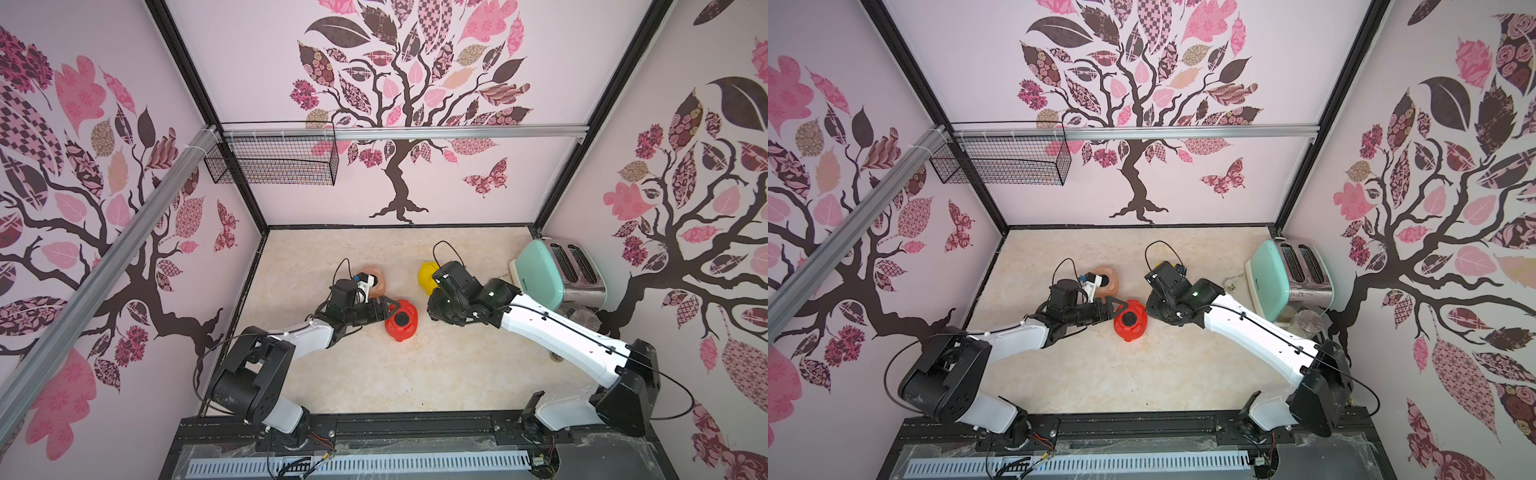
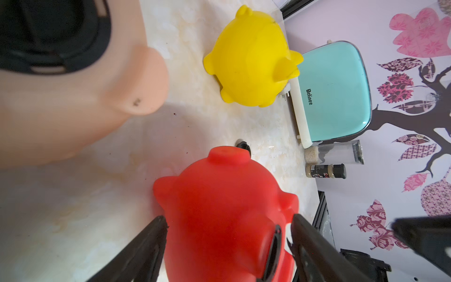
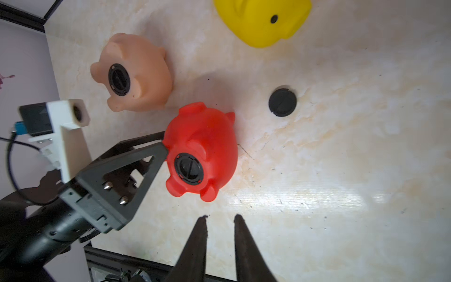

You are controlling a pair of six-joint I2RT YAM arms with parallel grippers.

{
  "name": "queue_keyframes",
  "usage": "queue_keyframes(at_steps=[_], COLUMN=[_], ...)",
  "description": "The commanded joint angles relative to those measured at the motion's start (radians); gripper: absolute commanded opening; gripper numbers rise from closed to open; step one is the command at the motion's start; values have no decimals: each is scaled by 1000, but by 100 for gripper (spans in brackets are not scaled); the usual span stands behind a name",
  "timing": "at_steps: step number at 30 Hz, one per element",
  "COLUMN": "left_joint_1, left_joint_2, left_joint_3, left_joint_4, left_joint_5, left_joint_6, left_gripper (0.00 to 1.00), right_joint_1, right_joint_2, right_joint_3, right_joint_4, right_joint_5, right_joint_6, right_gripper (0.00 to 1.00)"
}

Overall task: Close piggy banks
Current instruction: Screw the knob on the piggy bank, then move the piggy bank to the center of the board.

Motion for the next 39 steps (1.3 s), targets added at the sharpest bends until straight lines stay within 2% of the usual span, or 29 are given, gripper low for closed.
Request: queue_keyframes(at_steps=[1,4,8,11,17,22,26,29,33,35,39], left_joint_1=[-1,-4,-4,-4,0,1,0,0,0,0,0], left_joint_2=[-92,-196,-368,-510,-748,-888,-960,-1001,-1045,-1060,-1071], left_joint_3=[37,51,79,104,195,256,276,248,192,191,179], left_joint_4=[-81,-202,-406,-560,-931,-1131,-1199,-1153,-1131,-1133,-1122], left_joint_5=[-26,-61,-130,-189,-352,-447,-539,-485,-555,-558,-547], left_joint_6=[12,13,37,65,158,241,273,299,288,289,290], left_gripper=[82,82,82,82,86,88,91,91,91,91,92], right_joint_1=[-8,-16,-17,-18,-19,-19,-19,-19,-19,-19,-20], right_joint_2=[-69,-138,-231,-317,-476,-553,-590,-602,-598,-587,-538], right_joint_3=[-31,-62,-91,-165,-316,-397,-452,-485,-506,-503,-466], right_joint_4=[8,20,-48,-44,20,85,135,150,181,202,239], right_joint_5=[67,111,264,302,309,271,229,227,223,237,255], right_joint_6=[-107,-190,-308,-385,-428,-474,-534,-571,-606,-612,-630], right_gripper=[27,36,47,52,58,65,69,73,83,89,94])
